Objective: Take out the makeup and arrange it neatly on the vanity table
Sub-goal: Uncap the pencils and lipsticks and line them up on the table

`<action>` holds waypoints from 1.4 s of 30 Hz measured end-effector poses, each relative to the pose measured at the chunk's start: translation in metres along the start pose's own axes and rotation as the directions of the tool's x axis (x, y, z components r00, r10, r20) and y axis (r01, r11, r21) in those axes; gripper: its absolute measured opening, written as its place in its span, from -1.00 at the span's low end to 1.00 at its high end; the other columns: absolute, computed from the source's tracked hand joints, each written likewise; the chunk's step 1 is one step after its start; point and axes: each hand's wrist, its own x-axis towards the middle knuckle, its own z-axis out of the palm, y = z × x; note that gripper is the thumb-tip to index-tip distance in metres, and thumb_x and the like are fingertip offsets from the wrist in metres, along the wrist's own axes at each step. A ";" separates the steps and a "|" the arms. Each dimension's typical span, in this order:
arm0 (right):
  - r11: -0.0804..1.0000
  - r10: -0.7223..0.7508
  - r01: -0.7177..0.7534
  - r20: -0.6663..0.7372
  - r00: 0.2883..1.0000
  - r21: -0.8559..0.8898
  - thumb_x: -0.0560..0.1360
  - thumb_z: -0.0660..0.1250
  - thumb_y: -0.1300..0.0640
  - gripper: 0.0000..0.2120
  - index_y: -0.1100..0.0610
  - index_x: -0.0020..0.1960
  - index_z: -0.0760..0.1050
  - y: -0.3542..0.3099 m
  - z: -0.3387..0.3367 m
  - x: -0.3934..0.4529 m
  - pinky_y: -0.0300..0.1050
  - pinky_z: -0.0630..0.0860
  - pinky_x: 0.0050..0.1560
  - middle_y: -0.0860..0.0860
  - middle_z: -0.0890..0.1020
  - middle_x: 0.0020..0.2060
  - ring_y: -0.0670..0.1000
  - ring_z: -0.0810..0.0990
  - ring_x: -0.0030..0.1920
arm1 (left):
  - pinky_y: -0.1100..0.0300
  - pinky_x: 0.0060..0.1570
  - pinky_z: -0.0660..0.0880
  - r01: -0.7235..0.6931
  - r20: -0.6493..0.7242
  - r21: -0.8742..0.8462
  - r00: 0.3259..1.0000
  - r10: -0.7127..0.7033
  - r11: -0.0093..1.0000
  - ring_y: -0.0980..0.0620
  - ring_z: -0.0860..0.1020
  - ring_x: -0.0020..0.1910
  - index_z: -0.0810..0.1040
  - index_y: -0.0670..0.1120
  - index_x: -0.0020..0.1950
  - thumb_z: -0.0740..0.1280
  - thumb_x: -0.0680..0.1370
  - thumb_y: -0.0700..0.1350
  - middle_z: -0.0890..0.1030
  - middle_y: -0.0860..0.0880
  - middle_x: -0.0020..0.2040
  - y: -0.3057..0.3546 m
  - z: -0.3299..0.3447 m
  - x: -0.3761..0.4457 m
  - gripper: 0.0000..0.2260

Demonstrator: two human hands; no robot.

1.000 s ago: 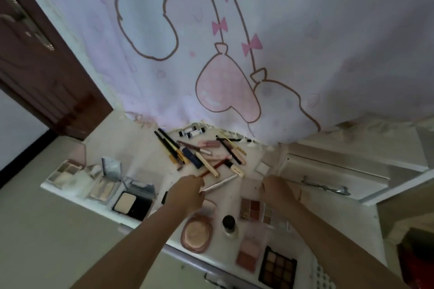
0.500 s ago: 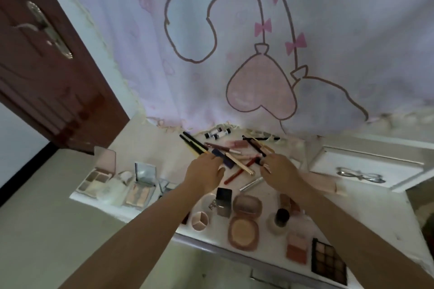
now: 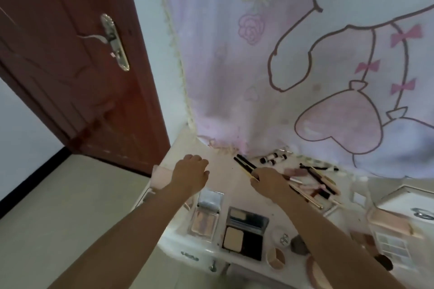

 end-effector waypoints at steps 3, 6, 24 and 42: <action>0.989 0.084 -0.068 0.116 0.990 -0.134 0.54 0.14 0.11 -0.70 0.19 0.21 0.43 0.004 0.012 0.025 -0.11 0.47 0.06 0.10 0.55 0.15 0.08 0.53 0.12 | 0.09 0.20 0.37 0.022 0.044 0.000 0.999 -0.022 1.000 -0.07 0.36 0.27 0.41 -0.07 0.29 0.15 0.57 0.01 0.44 -0.06 0.26 -0.015 0.005 0.015 -0.68; 0.959 0.189 -0.131 0.222 0.957 -0.252 0.51 0.14 0.20 -0.72 0.22 0.17 0.46 0.016 0.027 0.044 -0.10 0.52 -0.04 0.11 0.59 0.08 0.09 0.58 0.05 | 0.10 0.19 0.36 0.000 0.100 0.009 0.995 -0.001 1.000 -0.05 0.35 0.28 0.40 -0.07 0.29 0.15 0.57 0.01 0.42 -0.05 0.28 -0.029 0.016 0.028 -0.67; 0.894 0.438 -0.428 0.065 0.896 -0.131 0.53 0.08 0.22 -0.70 0.16 0.24 0.40 0.037 0.071 0.065 -0.06 0.48 0.07 0.11 0.45 0.20 0.10 0.45 0.18 | 0.12 0.35 0.23 -0.358 0.471 -0.067 0.811 0.346 0.931 -0.01 0.24 0.39 0.25 -0.05 0.43 0.08 0.61 0.03 0.29 -0.06 0.40 -0.052 0.066 0.131 -0.60; 0.830 0.548 -0.547 -0.022 0.836 -0.106 0.51 0.11 0.25 -0.69 0.15 0.24 0.40 0.033 0.079 0.051 -0.09 0.43 0.10 0.10 0.47 0.18 0.10 0.47 0.14 | 0.16 0.30 0.30 -0.497 0.442 -0.163 0.735 0.514 0.852 0.01 0.31 0.33 0.34 -0.06 0.36 0.11 0.59 0.00 0.39 -0.03 0.33 -0.062 0.062 0.145 -0.65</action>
